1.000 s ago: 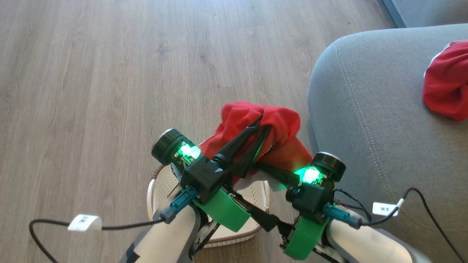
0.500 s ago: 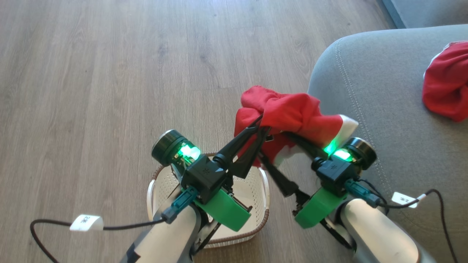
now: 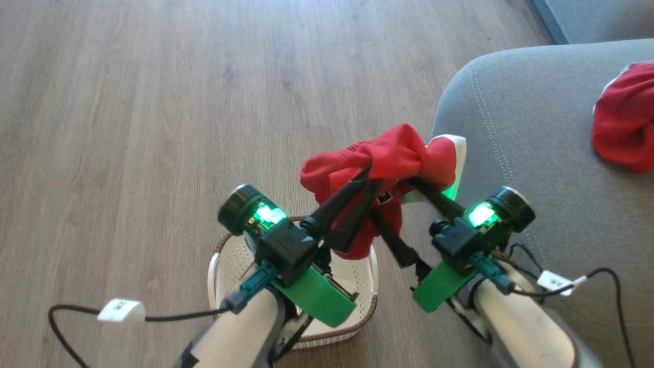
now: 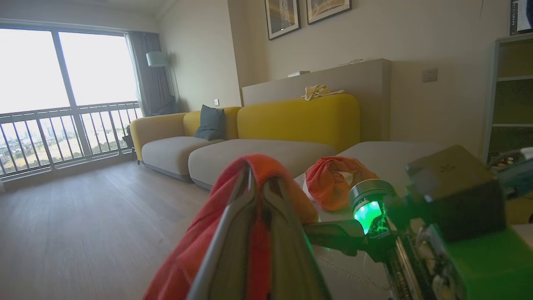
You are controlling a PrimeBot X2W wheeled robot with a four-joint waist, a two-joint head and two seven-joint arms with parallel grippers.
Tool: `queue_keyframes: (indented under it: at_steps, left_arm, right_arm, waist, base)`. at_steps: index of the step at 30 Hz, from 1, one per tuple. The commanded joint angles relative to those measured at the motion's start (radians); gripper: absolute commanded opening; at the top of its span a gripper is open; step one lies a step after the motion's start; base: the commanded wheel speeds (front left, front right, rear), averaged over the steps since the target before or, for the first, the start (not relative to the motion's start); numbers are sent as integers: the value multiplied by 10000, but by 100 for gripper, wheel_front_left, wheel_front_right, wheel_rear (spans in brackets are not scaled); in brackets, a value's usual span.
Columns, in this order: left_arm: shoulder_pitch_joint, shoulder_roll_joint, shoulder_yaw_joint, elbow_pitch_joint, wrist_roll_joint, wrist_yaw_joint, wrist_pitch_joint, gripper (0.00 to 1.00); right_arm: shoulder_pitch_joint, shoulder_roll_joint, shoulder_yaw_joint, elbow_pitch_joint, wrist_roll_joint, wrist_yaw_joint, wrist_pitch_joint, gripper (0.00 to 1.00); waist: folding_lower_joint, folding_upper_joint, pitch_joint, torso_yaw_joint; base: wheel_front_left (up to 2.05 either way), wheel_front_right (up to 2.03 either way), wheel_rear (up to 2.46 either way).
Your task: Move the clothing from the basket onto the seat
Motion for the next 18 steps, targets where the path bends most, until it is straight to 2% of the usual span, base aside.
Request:
queue_keyframes:
  at_steps: [1, 18]
  left_arm:
    - [-405, 43, 185, -425, -78, -6, -95, 0]
    - [-400, 43, -699, -518, -265, -200, -95, 0]
  right_arm:
    - [26, 243, 73, -248, -144, -4, -9, 100]
    - [-346, 832, 480, 142, -555, -4, -9, 100]
  waist:
    - [-1, 0, -10, 33]
    - [-1, 0, -18, 339]
  base:
    - [0, 0, 0]
    - [0, 0, 0]
